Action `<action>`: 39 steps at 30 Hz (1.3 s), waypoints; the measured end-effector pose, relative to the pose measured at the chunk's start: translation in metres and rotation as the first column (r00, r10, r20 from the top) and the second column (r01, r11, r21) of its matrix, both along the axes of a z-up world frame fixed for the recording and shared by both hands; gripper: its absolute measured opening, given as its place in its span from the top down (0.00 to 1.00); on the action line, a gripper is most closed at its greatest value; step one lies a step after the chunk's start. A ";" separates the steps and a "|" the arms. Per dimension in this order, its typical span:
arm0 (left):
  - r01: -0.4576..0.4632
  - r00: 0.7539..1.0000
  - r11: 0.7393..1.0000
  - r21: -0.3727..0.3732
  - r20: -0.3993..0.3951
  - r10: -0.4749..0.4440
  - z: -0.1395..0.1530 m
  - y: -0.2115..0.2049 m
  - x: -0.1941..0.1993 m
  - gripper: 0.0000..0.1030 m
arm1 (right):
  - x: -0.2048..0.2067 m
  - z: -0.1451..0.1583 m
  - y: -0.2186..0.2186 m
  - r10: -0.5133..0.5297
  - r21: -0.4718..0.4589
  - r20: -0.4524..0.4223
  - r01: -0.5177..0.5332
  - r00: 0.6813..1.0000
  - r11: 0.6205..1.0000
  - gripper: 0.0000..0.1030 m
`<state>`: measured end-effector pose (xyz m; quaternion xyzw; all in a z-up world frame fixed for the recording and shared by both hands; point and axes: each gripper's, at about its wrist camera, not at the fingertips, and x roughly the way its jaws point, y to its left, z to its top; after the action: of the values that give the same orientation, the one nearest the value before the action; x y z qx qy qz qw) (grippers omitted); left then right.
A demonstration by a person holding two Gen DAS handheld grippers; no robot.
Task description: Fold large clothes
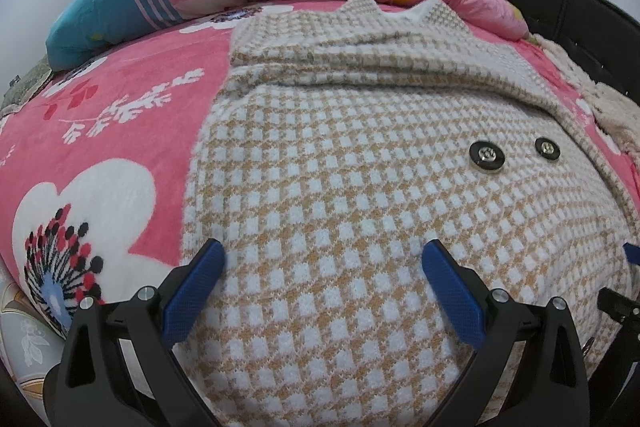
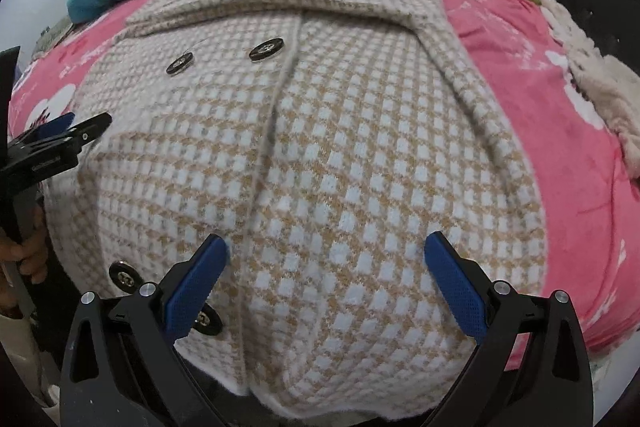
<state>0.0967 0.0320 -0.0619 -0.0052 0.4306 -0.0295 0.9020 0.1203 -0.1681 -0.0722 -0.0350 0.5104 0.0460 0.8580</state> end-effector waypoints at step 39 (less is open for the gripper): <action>0.035 0.988 0.993 -0.115 -0.144 -0.051 -0.059 0.036 -0.142 0.42 | -0.082 0.009 -0.037 -0.009 0.133 0.146 -0.010 0.989 0.991 0.08</action>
<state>-0.0458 0.0679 -0.1212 -0.0485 0.4935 -0.0725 0.8653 0.0382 -0.2047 -0.0632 0.0191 0.4420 0.0776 0.8934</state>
